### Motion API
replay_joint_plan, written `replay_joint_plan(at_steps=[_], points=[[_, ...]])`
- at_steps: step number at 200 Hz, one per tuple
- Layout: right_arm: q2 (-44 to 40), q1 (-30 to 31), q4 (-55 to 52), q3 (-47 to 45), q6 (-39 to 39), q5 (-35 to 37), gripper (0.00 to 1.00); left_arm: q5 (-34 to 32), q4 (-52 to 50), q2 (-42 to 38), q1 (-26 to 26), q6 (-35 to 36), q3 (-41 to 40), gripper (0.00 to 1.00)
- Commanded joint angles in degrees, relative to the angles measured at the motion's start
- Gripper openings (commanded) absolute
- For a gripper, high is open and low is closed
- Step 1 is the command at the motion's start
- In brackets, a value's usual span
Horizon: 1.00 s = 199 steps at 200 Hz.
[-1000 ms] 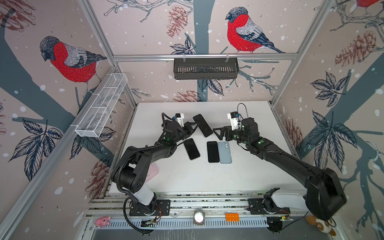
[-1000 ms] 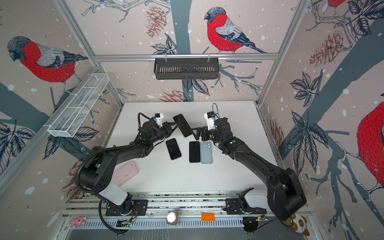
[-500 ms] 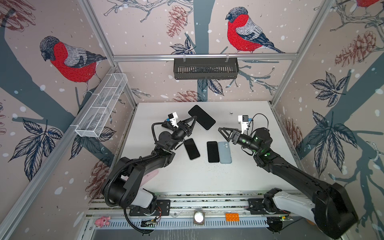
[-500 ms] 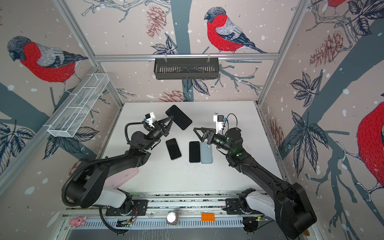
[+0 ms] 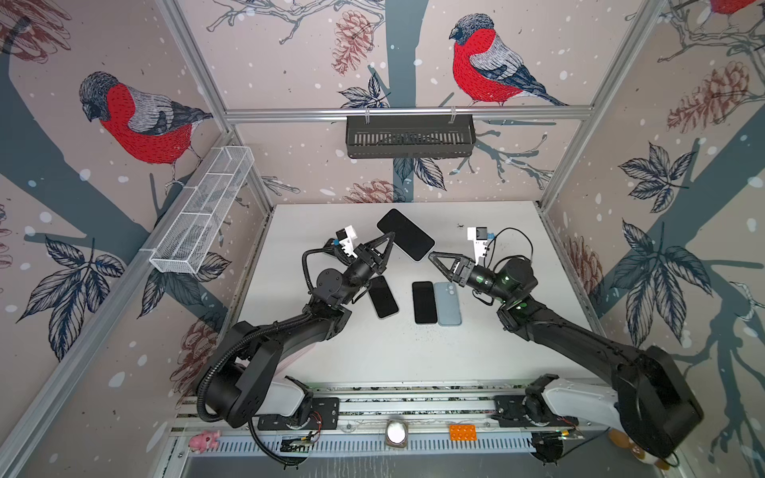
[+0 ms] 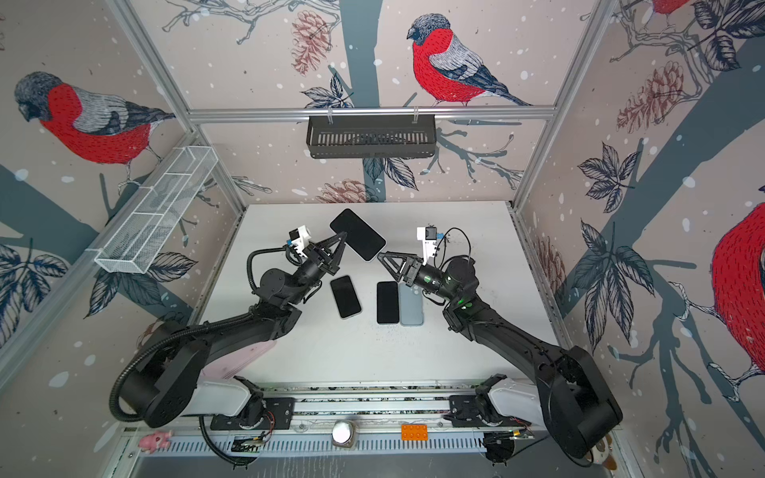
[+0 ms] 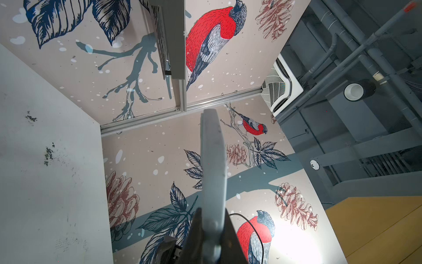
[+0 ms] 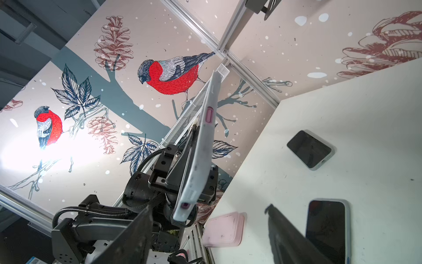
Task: Take the phone out of the phone case
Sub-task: Remove the phone case from the phone.
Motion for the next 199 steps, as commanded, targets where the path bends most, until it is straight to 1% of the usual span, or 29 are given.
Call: replay_joint_plan(at_steps=[1,29,90,147,199], points=[[1.21,1.0,6.8,0.14,1.93,-1.11,0.75,-0.81,6.08,-0.17,-0.35,-0.5,0.03,0.0],[1.81,2.45,7.97,0.43,1.99,-0.68,0.69,-0.96,5.77,-0.09,-0.42,-0.04,-0.1,0.0],[4.69,3.78,9.59,0.43,2.63,-0.32,0.52,-1.11,5.88,0.32,-0.49,0.38,-0.24,0.0],[6.09,4.3,11.45,0.61,3.9,-0.48,0.4,-1.1,5.97,0.45,-0.66,0.86,-0.37,0.0],[6.25,4.46,12.23,0.27,4.67,-0.66,0.22,-1.16,5.89,0.7,-0.71,1.06,-0.42,0.0]])
